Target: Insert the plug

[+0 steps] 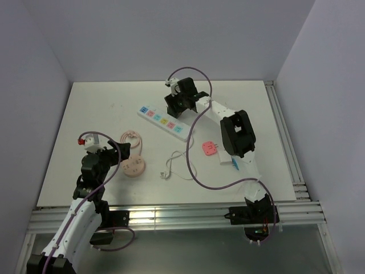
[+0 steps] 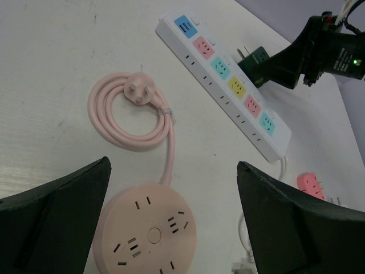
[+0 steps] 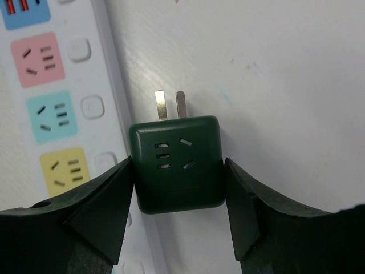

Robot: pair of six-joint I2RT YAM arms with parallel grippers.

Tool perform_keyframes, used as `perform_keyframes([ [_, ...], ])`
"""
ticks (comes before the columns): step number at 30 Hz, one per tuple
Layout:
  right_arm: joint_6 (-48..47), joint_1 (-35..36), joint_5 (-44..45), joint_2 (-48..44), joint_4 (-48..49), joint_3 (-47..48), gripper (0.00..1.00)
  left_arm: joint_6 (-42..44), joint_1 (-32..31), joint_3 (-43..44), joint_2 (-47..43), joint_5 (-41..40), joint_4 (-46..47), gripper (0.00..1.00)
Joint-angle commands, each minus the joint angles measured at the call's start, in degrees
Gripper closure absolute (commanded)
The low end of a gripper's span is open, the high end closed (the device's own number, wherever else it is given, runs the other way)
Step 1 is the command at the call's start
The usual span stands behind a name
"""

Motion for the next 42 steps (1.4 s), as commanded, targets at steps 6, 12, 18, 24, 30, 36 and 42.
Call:
perform_keyframes([
  [6, 0.0, 0.6, 1.6, -17.2, 5.3, -13.6, 0.67, 1.5, 0.0, 2.0, -0.2, 2.9, 3.7, 0.02],
  [12, -1.2, 4.2, 6.2, -30.5, 12.0, -29.9, 0.67, 0.5, -0.1, 3.0, 2.0, 5.8, 4.4, 0.01],
  [18, 0.5, 6.4, 2.8, -41.8, 15.3, -41.8, 0.66, -8.0, -0.2, 8.0, 8.4, 14.1, 5.6, 0.0],
  [24, -0.3, 12.3, 14.8, -52.3, 26.3, -56.9, 0.65, -12.1, -0.2, 11.0, 7.8, 13.1, 4.8, 0.01],
  [30, 0.0, 18.9, 21.9, -55.6, 36.7, -65.0, 0.68, -18.4, -0.1, 13.9, 9.4, 18.5, 6.9, 0.01],
  [36, 0.2, 23.6, 24.9, -59.1, 41.4, -69.3, 0.69, -20.8, -0.2, 19.8, 16.9, 25.7, 3.2, 0.01],
  [42, 0.8, 25.3, 24.8, -59.3, 38.8, -68.6, 0.69, -19.5, -1.3, 22.0, 24.6, 30.8, 3.9, 0.01],
])
